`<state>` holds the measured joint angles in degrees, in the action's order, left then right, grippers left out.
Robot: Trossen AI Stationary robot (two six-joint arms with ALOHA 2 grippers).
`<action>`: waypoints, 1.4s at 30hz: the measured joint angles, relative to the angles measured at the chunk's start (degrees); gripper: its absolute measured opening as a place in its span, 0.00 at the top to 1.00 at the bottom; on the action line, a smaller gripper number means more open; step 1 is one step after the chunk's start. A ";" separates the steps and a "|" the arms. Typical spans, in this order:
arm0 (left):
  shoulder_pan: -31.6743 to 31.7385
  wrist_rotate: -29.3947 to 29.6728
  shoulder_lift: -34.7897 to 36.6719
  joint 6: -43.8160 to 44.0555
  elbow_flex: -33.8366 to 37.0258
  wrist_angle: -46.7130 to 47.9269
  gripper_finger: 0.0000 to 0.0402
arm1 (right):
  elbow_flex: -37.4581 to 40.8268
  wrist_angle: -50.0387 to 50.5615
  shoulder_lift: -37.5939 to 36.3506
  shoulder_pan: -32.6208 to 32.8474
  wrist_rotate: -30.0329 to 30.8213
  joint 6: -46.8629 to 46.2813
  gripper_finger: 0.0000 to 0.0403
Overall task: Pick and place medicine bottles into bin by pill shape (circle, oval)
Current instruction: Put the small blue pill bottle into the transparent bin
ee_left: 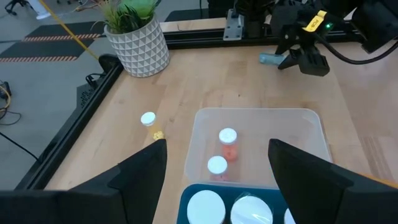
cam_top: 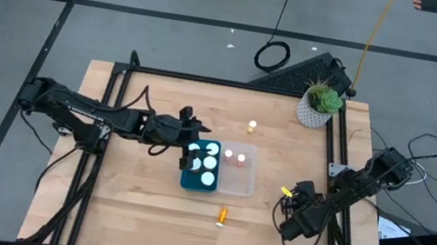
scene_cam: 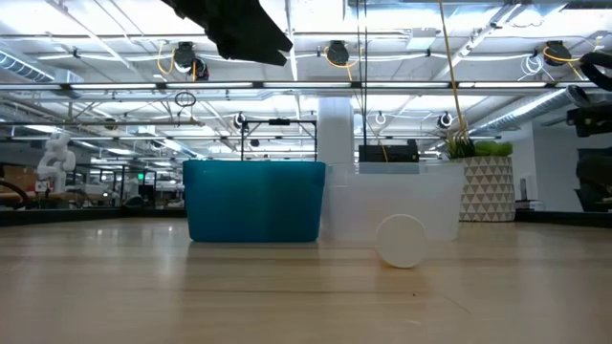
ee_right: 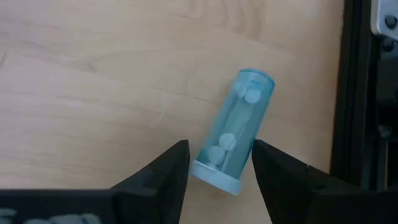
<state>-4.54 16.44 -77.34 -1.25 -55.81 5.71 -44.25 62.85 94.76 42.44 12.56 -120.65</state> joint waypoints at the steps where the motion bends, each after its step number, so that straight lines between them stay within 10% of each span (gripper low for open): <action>1: 0.00 -0.01 0.00 -0.01 0.00 -0.01 0.29 | 0.00 -0.08 -0.06 0.00 0.67 1.04 0.58; 10: 0.00 -0.01 0.00 0.04 0.00 -0.04 0.29 | 0.14 -0.04 -2.00 -0.05 3.94 10.24 0.59; 24: -0.02 0.00 0.00 0.03 0.00 -0.02 0.29 | 0.11 1.53 -2.10 2.00 1.07 0.02 0.40; 42: -0.09 0.01 0.00 0.21 0.00 -0.02 0.29 | 2.80 -3.93 -2.21 2.91 2.48 -2.52 0.65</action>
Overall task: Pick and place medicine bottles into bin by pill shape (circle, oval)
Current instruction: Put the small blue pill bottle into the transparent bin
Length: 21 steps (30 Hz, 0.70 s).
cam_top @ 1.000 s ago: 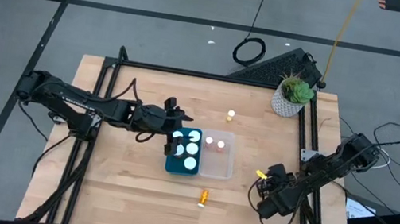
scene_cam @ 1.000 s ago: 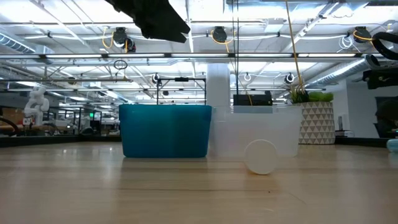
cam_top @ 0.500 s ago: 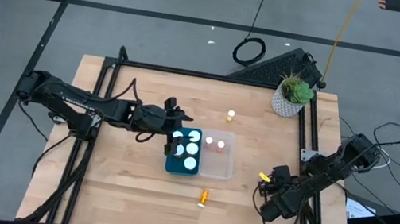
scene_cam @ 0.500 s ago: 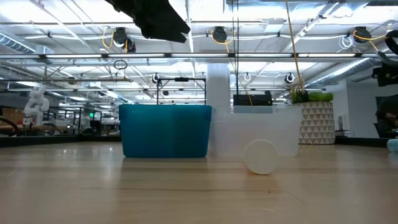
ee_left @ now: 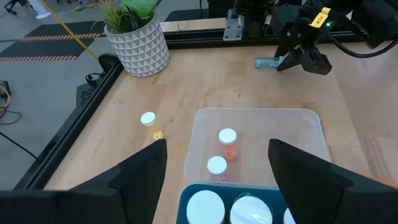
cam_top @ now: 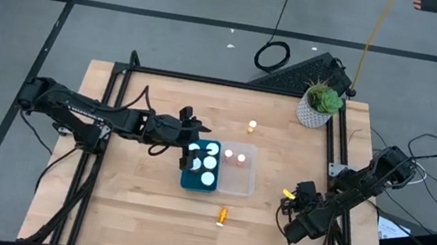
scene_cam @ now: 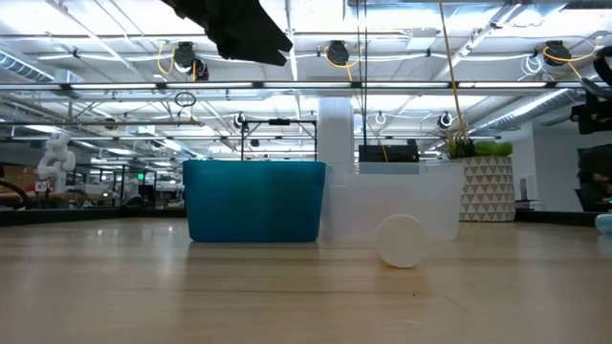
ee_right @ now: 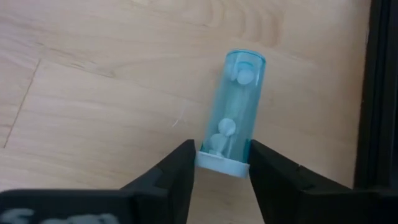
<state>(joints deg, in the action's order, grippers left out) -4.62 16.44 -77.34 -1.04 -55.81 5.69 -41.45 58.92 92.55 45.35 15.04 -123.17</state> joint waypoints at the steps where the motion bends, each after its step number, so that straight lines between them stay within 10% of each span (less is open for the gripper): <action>1: 0.00 -0.01 0.00 0.00 0.00 0.00 0.29 | 0.00 -0.04 0.00 0.06 0.01 0.43 0.67; 21: -0.45 0.04 -0.02 -0.77 0.00 -1.73 0.29 | 0.26 -4.45 -13.96 0.06 10.73 17.62 0.69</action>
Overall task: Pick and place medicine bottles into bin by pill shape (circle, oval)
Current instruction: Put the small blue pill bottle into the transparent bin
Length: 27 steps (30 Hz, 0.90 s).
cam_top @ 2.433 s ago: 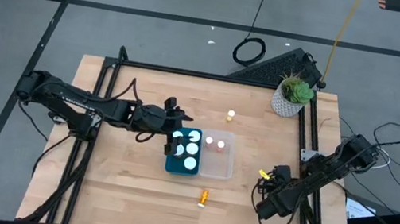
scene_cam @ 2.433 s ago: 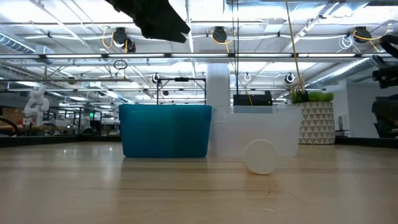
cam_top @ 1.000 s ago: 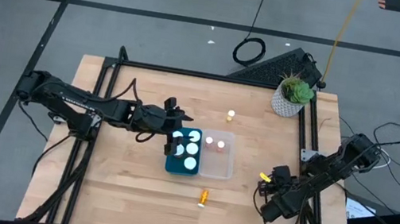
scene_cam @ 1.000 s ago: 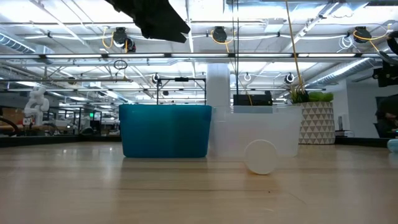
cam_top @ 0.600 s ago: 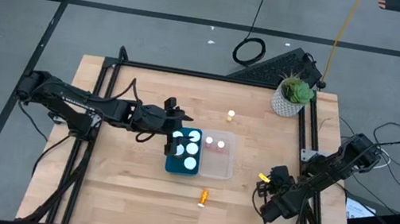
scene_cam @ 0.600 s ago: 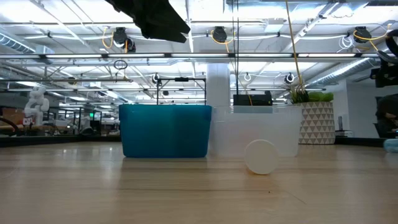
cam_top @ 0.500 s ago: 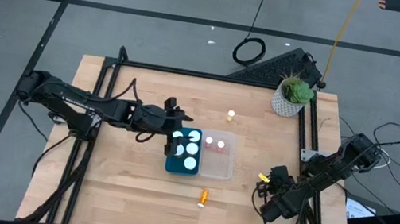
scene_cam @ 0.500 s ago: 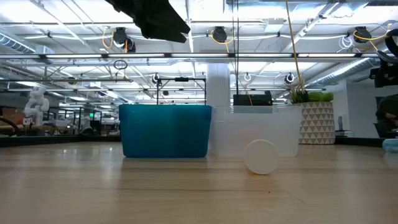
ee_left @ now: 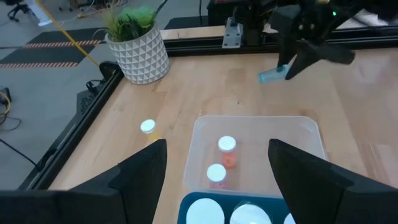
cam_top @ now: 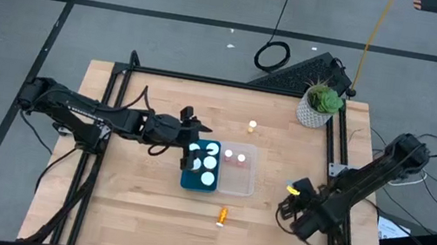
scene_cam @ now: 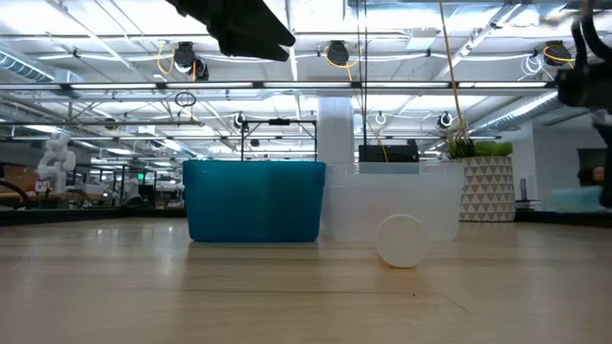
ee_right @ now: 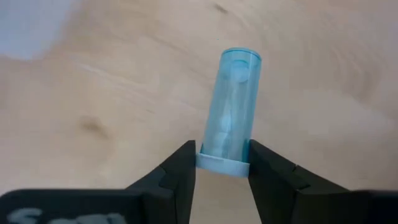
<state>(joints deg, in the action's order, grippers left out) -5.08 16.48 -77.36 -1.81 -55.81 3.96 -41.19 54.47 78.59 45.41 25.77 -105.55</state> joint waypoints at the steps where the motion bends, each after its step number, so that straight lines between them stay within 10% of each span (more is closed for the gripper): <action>1: -0.26 -0.01 0.00 -0.40 0.00 -0.27 0.29 | 0.00 -0.62 -1.38 0.00 1.32 2.06 0.69; 15: -3.37 -8.28 -0.43 -2.16 0.00 -7.79 0.27 | -0.10 -17.19 -19.90 -7.47 15.98 54.12 0.69; 27: -4.46 -14.11 -10.59 -2.20 0.07 -26.24 0.13 | -0.20 -38.67 -20.50 -17.44 9.98 89.35 0.69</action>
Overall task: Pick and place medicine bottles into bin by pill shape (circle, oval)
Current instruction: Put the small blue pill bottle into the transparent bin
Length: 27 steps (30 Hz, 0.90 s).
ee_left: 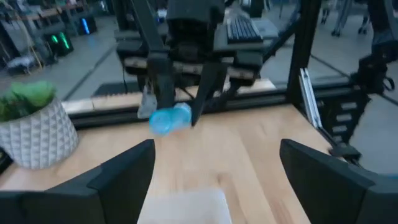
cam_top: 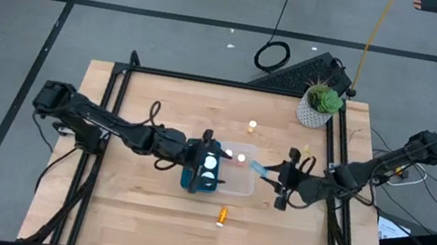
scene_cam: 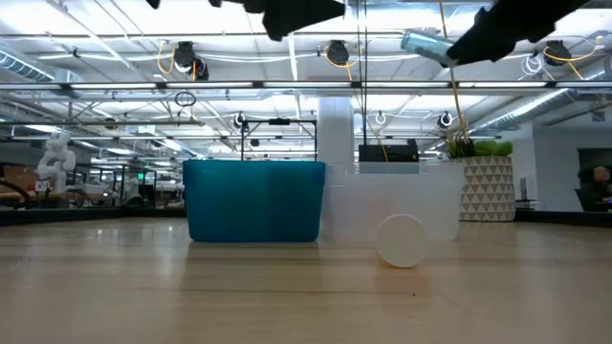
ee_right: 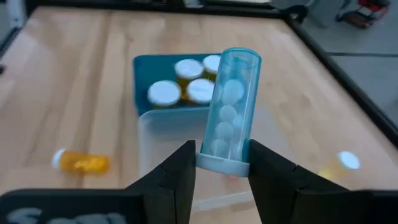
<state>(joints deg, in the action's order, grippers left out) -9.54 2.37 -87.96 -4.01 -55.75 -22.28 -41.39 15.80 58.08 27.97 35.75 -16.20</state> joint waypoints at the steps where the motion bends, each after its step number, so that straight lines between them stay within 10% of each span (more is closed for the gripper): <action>1: 0.02 0.02 -0.96 -0.03 -0.02 -2.18 0.13 | -0.02 -0.26 0.00 -0.81 0.02 0.16 0.69; 18: 4.84 -1.98 -16.27 4.13 -10.65 -5.25 0.14 | 0.09 -0.50 0.02 -3.80 -3.08 1.96 0.69; 27: 7.06 -2.38 -16.79 5.58 -10.84 -5.49 0.33 | 0.00 -1.38 0.02 -3.79 -3.08 2.47 0.69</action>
<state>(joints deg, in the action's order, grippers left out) -2.48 -0.01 -104.75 1.57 -66.59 -27.77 -41.39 14.41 58.11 24.18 32.67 -13.74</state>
